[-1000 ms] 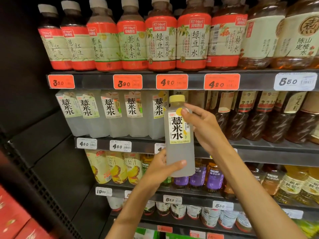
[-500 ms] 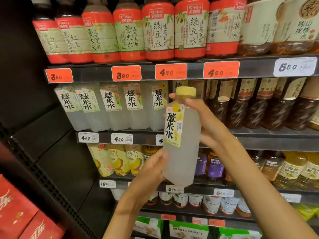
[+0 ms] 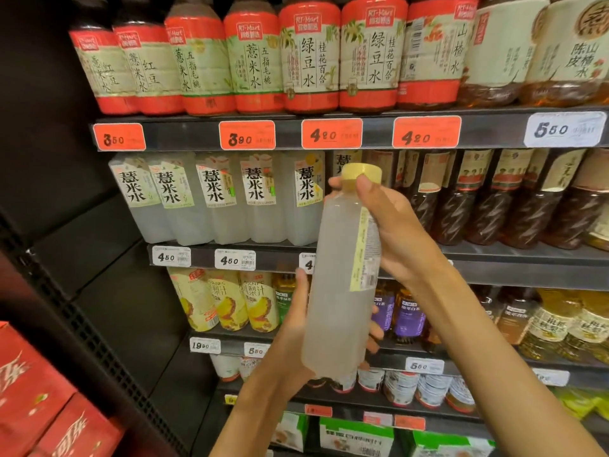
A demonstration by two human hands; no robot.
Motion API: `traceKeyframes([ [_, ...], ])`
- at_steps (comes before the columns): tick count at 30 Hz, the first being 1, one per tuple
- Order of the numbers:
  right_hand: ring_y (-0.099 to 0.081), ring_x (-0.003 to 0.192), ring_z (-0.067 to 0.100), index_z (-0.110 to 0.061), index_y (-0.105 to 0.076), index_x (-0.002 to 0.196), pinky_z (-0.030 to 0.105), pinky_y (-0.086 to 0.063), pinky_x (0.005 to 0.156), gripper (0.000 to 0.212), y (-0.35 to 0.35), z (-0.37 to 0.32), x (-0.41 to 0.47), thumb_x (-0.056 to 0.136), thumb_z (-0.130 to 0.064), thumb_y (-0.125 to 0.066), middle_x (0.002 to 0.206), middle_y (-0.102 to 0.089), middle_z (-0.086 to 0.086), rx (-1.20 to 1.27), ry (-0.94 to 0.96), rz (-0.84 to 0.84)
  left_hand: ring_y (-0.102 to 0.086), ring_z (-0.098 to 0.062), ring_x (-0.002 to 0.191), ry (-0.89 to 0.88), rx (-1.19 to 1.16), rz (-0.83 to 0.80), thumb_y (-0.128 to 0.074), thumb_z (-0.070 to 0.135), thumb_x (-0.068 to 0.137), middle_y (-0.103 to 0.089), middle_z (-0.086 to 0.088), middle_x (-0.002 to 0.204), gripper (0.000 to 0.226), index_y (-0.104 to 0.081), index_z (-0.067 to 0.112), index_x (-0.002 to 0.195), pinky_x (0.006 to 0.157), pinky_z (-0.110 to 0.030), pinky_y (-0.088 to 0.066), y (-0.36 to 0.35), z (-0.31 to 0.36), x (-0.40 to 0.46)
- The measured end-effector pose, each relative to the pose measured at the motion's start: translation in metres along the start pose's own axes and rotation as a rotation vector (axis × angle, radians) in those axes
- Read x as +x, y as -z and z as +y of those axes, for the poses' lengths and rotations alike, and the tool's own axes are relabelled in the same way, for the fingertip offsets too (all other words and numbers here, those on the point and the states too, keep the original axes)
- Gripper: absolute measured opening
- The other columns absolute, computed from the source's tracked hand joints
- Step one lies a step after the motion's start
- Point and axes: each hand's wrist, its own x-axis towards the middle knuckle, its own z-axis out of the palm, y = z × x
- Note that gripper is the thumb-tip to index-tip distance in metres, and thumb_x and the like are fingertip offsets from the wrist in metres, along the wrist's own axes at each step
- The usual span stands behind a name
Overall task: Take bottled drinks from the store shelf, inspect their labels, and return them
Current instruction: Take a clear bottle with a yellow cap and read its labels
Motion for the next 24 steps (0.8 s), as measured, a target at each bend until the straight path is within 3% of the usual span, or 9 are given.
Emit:
traceKeyframes([
  [2, -0.068, 0.074, 0.009, -0.011, -0.064, 0.102, 0.021, -0.053, 0.065, 0.046, 0.000, -0.002, -0.003, 0.072, -0.043, -0.075, 0.081, -0.073, -0.002, -0.073, 0.010, 0.083, -0.067, -0.025, 0.102, -0.092, 0.063, 0.040, -0.012, 0.074, 0.085, -0.070, -0.014, 0.111, 0.079, -0.070, 0.029, 0.114, 0.087, -0.036, -0.054, 0.007, 0.003, -0.008],
  [4, -0.068, 0.075, 0.009, -0.009, -0.064, 0.103, 0.020, -0.052, 0.066, 0.044, -0.002, -0.003, -0.005, 0.074, -0.041, -0.069, 0.081, -0.072, -0.002, -0.146, 0.020, 0.145, -0.063, -0.027, 0.112, -0.160, 0.139, 0.068, -0.025, 0.077, 0.081, -0.067, -0.013, 0.120, 0.073, -0.062, 0.033, 0.124, 0.092, -0.039, -0.051, 0.009, 0.002, -0.011],
  [8, -0.068, 0.089, 0.011, -0.007, -0.063, 0.113, 0.020, -0.051, 0.076, 0.054, -0.006, -0.007, -0.005, 0.080, -0.049, -0.058, 0.093, -0.072, -0.002, -0.244, -0.010, 0.100, -0.068, -0.030, 0.079, -0.168, -0.019, -0.011, -0.038, 0.073, 0.079, -0.067, -0.022, 0.101, 0.084, -0.054, 0.009, 0.132, 0.059, -0.033, -0.056, -0.006, 0.003, -0.009],
  [12, -0.067, 0.099, 0.022, -0.013, -0.065, 0.109, 0.037, -0.050, 0.092, 0.039, -0.005, -0.007, -0.002, 0.086, -0.043, -0.059, 0.109, -0.070, 0.011, 0.126, -0.045, 0.083, -0.064, -0.042, 0.081, -0.058, -0.490, -0.320, -0.046, 0.057, 0.090, -0.060, -0.032, 0.101, 0.084, -0.027, -0.009, 0.139, 0.061, -0.040, -0.058, -0.022, 0.003, -0.010],
  [15, -0.067, 0.099, 0.027, -0.010, -0.065, 0.108, 0.042, -0.047, 0.096, 0.039, -0.004, -0.001, -0.001, 0.078, -0.035, -0.070, 0.112, -0.068, 0.017, 0.393, -0.132, 0.038, -0.065, -0.040, 0.085, 0.098, -0.504, -0.396, -0.046, 0.051, 0.094, -0.062, -0.029, 0.103, 0.071, -0.044, -0.010, 0.129, 0.062, -0.038, -0.058, -0.017, -0.009, -0.005],
  [18, -0.068, 0.088, 0.024, -0.010, -0.067, 0.106, 0.039, -0.046, 0.089, 0.042, 0.001, 0.000, -0.002, 0.069, -0.028, -0.075, 0.095, -0.070, 0.007, 0.456, -0.141, 0.035, -0.067, -0.029, 0.094, -0.057, -0.103, -0.129, -0.014, 0.049, 0.102, -0.067, -0.015, 0.111, 0.061, -0.056, 0.014, 0.130, 0.075, -0.036, -0.056, -0.003, -0.014, -0.005],
  [21, -0.067, 0.086, 0.022, -0.014, -0.065, 0.098, 0.037, -0.049, 0.083, 0.024, 0.004, -0.006, -0.004, 0.077, -0.024, -0.067, 0.082, -0.070, 0.002, 0.287, -0.133, 0.148, -0.066, -0.002, 0.091, -0.178, 0.188, 0.168, -0.032, 0.047, 0.099, -0.070, 0.010, 0.106, 0.029, -0.051, 0.045, 0.120, 0.070, -0.013, -0.053, 0.003, -0.008, -0.002],
  [23, -0.066, 0.085, 0.019, -0.014, -0.064, 0.097, 0.036, -0.050, 0.081, 0.017, 0.002, -0.008, -0.005, 0.082, -0.021, -0.065, 0.083, -0.070, 0.001, 0.126, -0.087, 0.259, -0.064, -0.002, 0.089, -0.141, 0.224, 0.233, -0.032, 0.058, 0.094, -0.068, 0.012, 0.103, 0.036, -0.056, 0.036, 0.110, 0.067, -0.009, -0.051, 0.002, -0.006, 0.002],
  [24, -0.065, 0.084, 0.019, -0.013, -0.064, 0.097, 0.036, -0.050, 0.079, 0.014, 0.000, -0.006, -0.005, 0.085, -0.020, -0.065, 0.083, -0.069, 0.002, 0.067, -0.073, 0.307, -0.066, -0.008, 0.095, -0.138, 0.246, 0.234, -0.035, 0.065, 0.090, -0.070, 0.006, 0.107, 0.050, -0.062, 0.031, 0.115, 0.074, -0.015, -0.053, 0.001, -0.009, 0.006],
])
